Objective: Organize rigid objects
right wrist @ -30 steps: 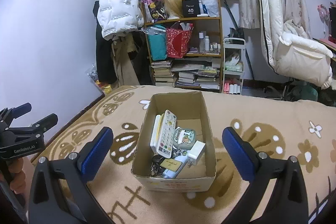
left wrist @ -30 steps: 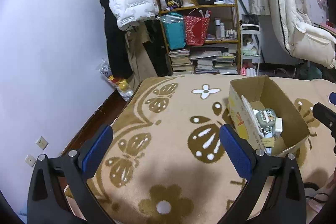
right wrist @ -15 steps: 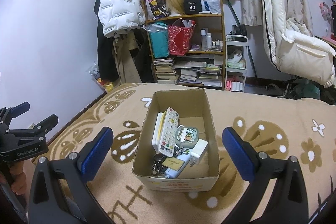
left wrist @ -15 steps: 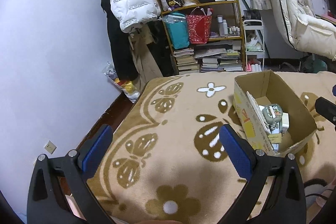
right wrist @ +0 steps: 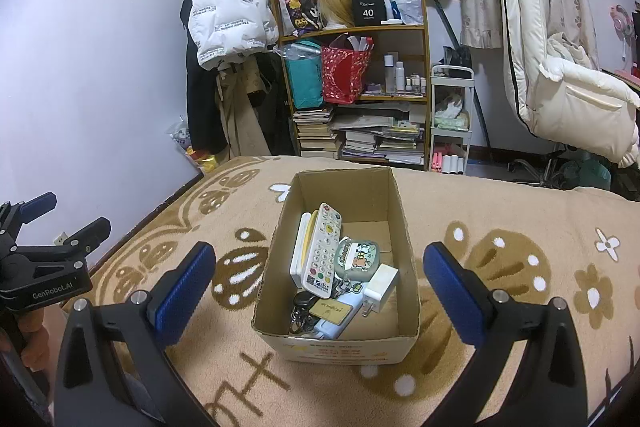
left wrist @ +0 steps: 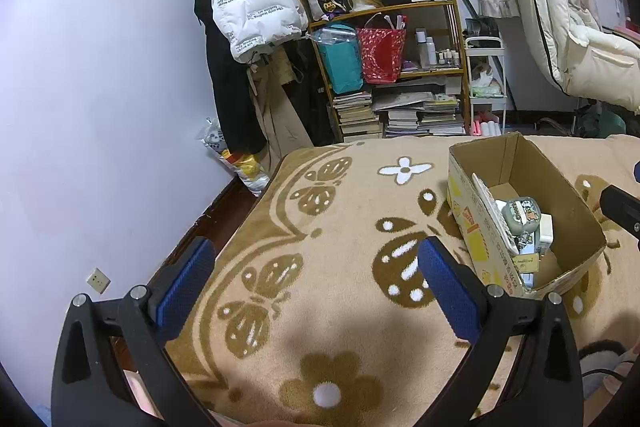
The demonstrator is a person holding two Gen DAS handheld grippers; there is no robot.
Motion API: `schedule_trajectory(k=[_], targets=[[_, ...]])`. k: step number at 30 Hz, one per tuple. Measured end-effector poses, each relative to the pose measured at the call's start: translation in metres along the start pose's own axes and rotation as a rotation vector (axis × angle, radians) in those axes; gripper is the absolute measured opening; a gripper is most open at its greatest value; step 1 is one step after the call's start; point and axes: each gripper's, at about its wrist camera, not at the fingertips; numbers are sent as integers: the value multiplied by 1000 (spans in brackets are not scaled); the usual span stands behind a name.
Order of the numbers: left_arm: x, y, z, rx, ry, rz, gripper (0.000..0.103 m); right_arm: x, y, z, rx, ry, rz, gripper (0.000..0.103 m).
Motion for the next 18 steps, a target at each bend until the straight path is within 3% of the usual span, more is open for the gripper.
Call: schedule_trajectory(k=[18], targets=[[1, -3, -1, 11, 1, -4, 101, 1, -1, 0, 1, 2, -1, 103]])
Point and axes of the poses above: each gripper's, at about its wrist camera, not at the fingertips, and y roughly against the way its jaws point, x to its left, z to its top, and after that the axes turned 7 degrees about -y, right-handed
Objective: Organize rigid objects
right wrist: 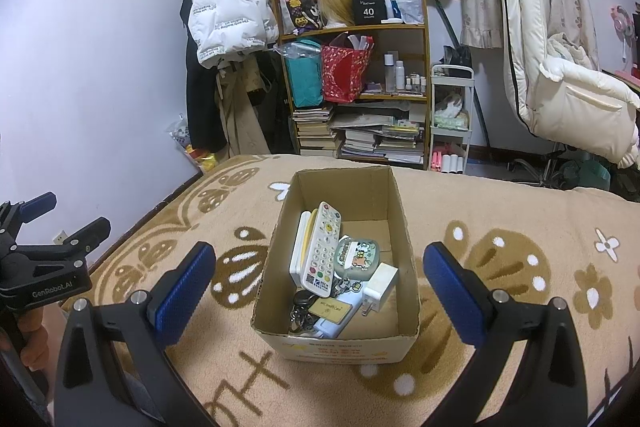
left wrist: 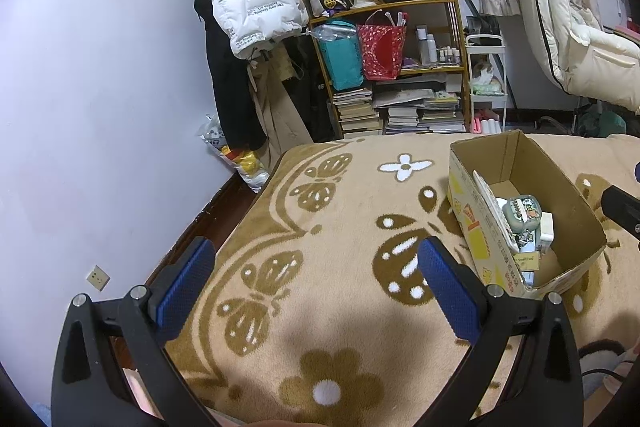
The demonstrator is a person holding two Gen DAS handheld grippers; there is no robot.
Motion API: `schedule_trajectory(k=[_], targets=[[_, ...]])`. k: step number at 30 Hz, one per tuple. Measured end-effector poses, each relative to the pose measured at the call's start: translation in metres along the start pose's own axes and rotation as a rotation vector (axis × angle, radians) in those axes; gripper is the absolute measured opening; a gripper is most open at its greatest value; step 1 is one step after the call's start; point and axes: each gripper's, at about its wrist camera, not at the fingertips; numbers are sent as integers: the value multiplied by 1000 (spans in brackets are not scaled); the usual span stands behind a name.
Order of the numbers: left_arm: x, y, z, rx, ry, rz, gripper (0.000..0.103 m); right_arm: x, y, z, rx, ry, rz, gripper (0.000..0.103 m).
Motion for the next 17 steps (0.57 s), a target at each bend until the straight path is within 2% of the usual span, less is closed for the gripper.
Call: schedule_trajectory(k=[17], targets=[[0, 1, -1, -2, 3, -5, 101, 0, 1, 1, 1, 0, -1, 103]])
Point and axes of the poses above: each gripper's, at about its wrist camera, not at the fingertips, and y roughly against the way its jaws point, x to its left, z to its top, and after that the axes turned 7 degrees about -y, right-handed
